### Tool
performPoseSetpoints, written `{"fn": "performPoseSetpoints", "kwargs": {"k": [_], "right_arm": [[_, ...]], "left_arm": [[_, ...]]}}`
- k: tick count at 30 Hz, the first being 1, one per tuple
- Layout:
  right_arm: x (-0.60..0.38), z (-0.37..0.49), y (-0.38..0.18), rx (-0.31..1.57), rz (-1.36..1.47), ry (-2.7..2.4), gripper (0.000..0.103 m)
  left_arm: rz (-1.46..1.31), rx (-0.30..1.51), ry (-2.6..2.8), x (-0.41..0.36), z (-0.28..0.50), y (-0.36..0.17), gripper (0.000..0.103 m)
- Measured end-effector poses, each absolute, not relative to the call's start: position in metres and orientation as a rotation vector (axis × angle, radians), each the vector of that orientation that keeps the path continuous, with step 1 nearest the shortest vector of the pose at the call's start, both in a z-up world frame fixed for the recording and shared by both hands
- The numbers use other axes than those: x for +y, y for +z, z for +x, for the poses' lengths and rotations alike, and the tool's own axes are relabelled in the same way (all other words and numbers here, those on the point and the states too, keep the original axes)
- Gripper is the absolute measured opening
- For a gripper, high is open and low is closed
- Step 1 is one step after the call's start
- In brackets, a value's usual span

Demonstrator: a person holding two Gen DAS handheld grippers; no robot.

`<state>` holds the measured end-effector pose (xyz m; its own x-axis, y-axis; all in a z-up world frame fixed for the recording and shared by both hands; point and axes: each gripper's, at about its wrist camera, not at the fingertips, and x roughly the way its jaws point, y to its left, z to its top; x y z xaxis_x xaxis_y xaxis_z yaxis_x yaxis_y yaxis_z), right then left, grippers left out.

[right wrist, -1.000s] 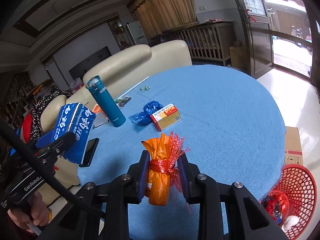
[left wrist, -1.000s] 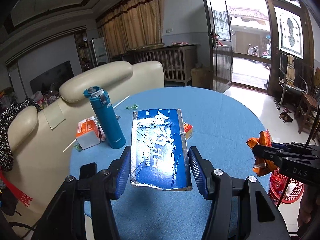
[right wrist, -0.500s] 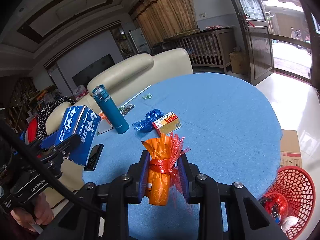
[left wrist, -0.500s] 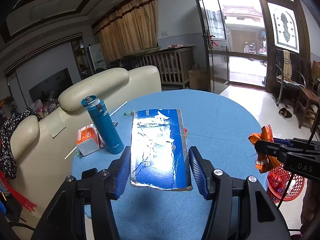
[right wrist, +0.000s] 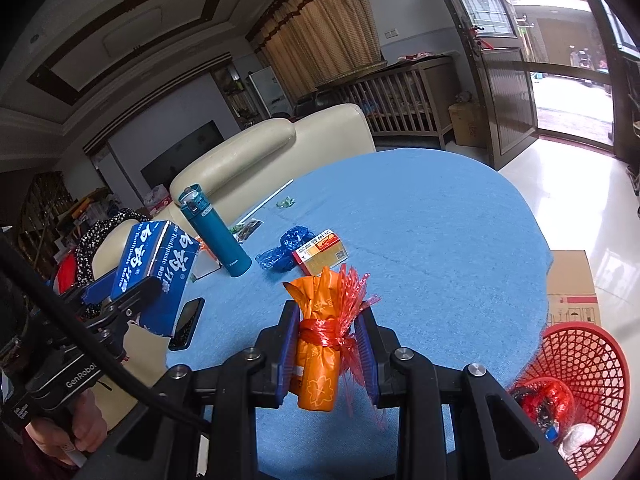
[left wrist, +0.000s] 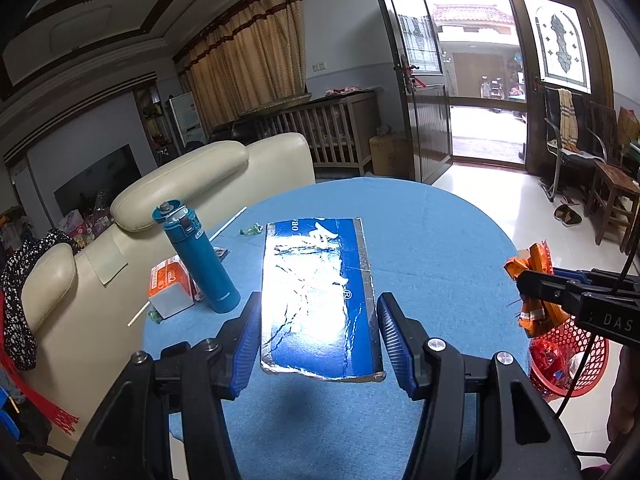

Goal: Collect trash
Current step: 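Lift the toothpaste box with the left tool while the right tool holds the orange wrapper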

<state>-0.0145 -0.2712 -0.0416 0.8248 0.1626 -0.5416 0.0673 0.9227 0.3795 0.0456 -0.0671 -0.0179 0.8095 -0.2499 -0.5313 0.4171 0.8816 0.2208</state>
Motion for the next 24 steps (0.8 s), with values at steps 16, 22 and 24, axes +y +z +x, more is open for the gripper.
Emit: {"fn": "performPoseSetpoints", "kwargs": {"k": [16, 22, 24], "right_arm": [[-0.286, -0.024, -0.044, 0.588, 0.443, 0.038, 0.03], [-0.295, -0.028, -0.046, 0.584, 0.463, 0.028, 0.03], [-0.298, -0.03, -0.047, 0.583, 0.47, 0.024, 0.03]], "left_arm": [[0.377, 0.515, -0.383, -0.084, 0.038, -0.021, 0.059], [0.396, 0.518, -0.392, -0.094, 0.035, -0.023, 0.059], [0.403, 0.517, -0.394, -0.097, 0.034, -0.024, 0.059]]}}
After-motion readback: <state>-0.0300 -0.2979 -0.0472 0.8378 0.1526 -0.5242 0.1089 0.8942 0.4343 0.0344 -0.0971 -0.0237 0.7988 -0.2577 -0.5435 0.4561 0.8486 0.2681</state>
